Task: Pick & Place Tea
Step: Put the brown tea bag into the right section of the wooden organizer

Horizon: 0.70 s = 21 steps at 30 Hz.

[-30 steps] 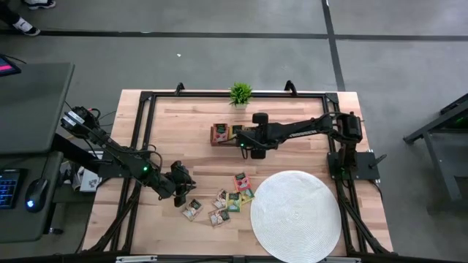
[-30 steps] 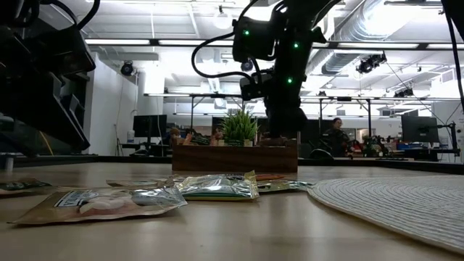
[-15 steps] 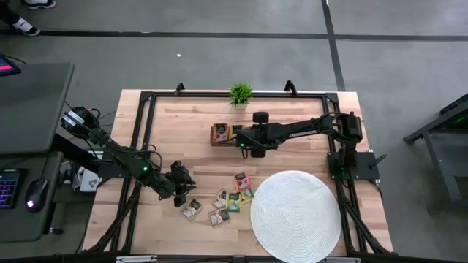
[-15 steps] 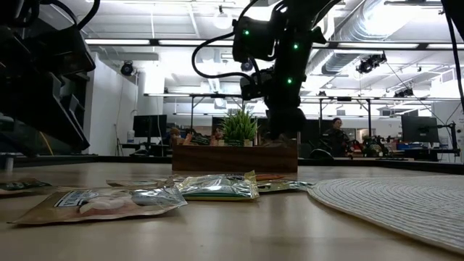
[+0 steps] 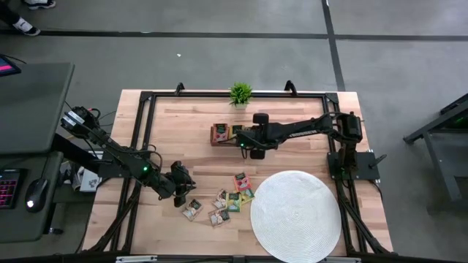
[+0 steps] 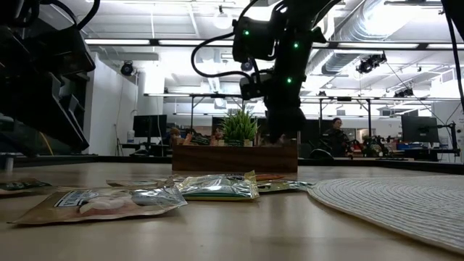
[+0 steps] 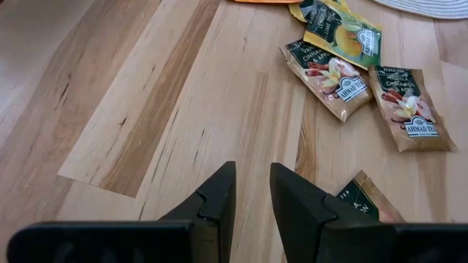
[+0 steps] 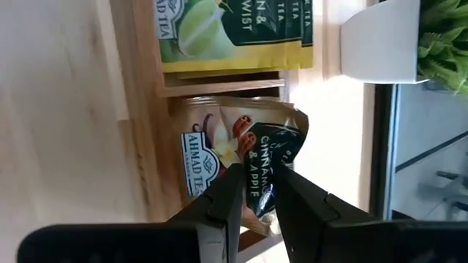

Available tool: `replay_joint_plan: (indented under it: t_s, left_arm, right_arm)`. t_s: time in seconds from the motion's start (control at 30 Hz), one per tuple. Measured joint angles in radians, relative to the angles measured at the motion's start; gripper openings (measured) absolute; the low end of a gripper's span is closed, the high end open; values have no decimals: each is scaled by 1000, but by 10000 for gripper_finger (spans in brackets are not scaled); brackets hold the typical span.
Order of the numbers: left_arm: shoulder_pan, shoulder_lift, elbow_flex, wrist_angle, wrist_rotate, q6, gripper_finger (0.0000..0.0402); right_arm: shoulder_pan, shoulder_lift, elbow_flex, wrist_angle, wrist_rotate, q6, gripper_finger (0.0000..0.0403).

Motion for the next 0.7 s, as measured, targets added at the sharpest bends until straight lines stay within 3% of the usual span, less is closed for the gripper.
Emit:
replay_joint_plan:
  t_s: [0.5, 0.7]
  left_arm:
    - [0, 0, 0, 0, 1, 0, 85]
    - [0, 0, 0, 0, 1, 0, 85]
  right_arm:
    - [0, 0, 0, 7, -70, 13, 75]
    - [-12, -16, 1, 1, -72, 16, 119]
